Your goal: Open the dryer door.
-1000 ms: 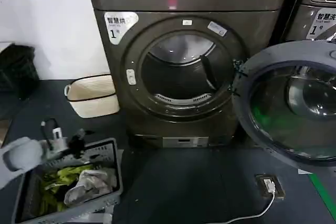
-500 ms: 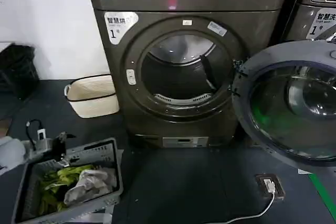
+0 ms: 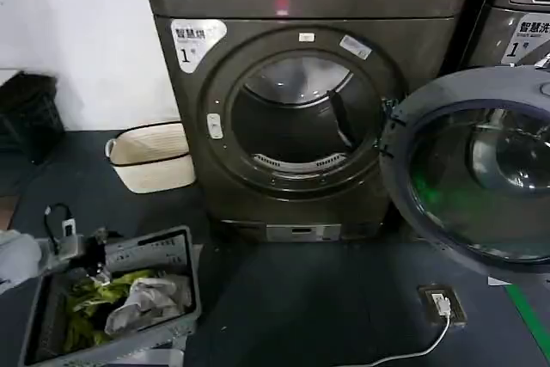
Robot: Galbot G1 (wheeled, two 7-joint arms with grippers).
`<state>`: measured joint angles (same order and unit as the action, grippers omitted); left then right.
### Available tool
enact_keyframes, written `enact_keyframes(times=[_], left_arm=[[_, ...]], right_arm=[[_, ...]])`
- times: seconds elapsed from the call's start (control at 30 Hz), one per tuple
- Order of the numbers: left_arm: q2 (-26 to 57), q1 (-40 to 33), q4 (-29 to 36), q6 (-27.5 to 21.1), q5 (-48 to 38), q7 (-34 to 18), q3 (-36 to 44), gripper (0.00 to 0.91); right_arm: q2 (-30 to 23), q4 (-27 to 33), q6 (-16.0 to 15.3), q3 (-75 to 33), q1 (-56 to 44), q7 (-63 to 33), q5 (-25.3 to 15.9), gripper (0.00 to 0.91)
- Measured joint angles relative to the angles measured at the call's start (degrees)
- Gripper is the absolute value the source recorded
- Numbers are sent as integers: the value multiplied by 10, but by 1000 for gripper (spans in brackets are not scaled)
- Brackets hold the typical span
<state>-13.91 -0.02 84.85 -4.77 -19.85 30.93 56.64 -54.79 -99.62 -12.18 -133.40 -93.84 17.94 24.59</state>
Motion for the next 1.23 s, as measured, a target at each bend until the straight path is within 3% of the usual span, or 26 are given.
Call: enact_keyframes(times=[1.23], left_arm=[[30,-7,22,-15,23,48,-2,907]], right_arm=[[5,-6,3,-21,-17,1,-1,907]])
